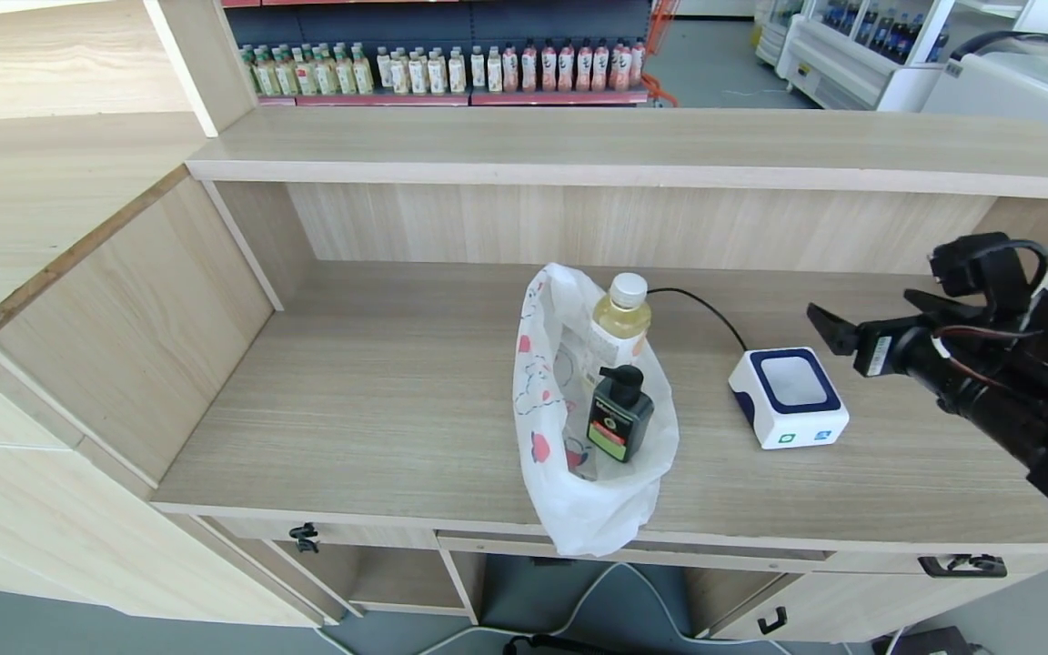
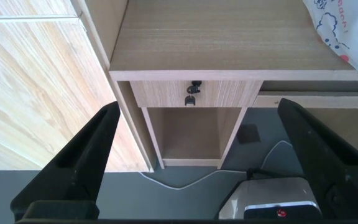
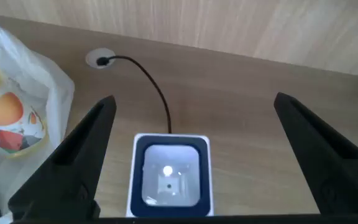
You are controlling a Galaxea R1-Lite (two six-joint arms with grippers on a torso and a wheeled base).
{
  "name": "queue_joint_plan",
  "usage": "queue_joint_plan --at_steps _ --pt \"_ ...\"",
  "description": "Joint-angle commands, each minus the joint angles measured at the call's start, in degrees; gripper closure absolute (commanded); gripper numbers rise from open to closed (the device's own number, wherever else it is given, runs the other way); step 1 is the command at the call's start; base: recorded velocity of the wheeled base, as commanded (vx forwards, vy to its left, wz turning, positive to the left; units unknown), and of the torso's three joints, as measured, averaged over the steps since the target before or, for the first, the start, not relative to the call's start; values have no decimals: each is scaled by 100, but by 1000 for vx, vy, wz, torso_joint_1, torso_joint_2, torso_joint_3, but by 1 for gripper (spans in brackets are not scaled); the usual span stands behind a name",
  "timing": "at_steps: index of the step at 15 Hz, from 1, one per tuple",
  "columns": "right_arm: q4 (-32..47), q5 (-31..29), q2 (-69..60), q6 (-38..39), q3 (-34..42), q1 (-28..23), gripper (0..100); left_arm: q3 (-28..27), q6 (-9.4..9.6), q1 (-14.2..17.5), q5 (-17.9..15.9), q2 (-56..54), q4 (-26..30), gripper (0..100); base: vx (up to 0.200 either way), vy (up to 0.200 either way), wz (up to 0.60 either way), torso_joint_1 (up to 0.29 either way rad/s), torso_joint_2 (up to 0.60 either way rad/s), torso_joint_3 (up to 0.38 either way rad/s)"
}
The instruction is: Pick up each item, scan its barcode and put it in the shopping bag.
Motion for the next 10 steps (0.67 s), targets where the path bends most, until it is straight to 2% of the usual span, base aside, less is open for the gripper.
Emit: queue_joint_plan --at_steps 1,4,7,10 --pt "-10 -52 -796 41 700 -458 0 0 0 3 -1 -2 2 0 0 0 0 0 0 0" --pt "-10 -70 -1069 164 946 -581 0 0 0 3 -1 -2 2 0 0 0 0 0 0 0" --pt "-10 -96 -1499 164 1702 -818 0 0 0 3 -1 -2 2 0 0 0 0 0 0 0" --pt "8 -105 -2071 164 2378 -845 0 0 0 3 -1 -2 2 0 0 0 0 0 0 0"
